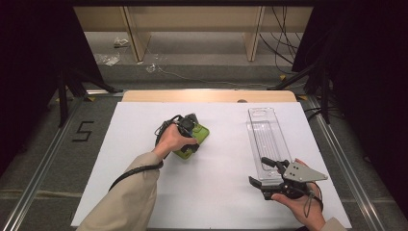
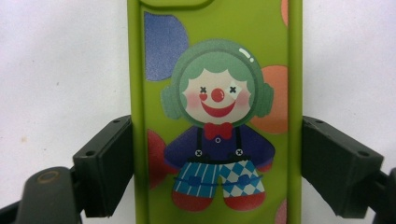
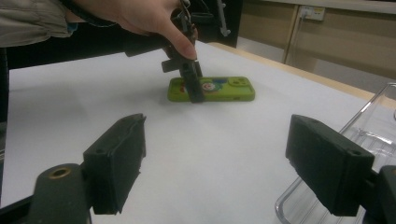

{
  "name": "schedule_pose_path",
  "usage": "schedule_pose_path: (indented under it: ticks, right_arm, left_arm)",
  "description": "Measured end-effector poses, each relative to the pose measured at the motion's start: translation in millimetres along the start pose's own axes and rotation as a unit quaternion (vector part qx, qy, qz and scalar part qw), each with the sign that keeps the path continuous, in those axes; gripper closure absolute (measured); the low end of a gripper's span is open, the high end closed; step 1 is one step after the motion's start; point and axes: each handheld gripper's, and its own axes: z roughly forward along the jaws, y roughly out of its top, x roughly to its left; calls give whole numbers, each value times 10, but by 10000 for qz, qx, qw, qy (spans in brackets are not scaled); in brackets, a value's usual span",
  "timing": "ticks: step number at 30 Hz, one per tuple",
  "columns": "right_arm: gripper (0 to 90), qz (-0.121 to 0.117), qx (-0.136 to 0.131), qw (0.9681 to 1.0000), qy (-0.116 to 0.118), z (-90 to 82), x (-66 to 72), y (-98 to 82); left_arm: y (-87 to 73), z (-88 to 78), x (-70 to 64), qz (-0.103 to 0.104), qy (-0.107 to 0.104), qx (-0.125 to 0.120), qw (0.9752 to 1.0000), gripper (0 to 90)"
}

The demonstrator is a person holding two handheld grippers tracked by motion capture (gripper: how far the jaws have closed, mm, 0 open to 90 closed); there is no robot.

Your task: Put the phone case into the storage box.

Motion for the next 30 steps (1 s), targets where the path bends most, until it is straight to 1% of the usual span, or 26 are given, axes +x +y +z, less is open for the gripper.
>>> schedule_pose_path:
  ticks: [11,20,25,30]
  right_arm:
    - [206,11,-21,10000,-9,-1,1,1]
    - [206,7,-16,10000,-11,0,0,1]
    - [207,12,-12,10000,-17,0,0,1]
    - [208,5,-12,10000,-18,1,0,1]
  left_arm:
    - [-53,-12,4,80,-50,-117,9999,163]
    - [-98,-33,21,82,-84,-246,9996,164]
    - [-125,-57,23,63,-97,-368,9993,164]
    - [-150,-110,18,44,-100,-576,9983,164]
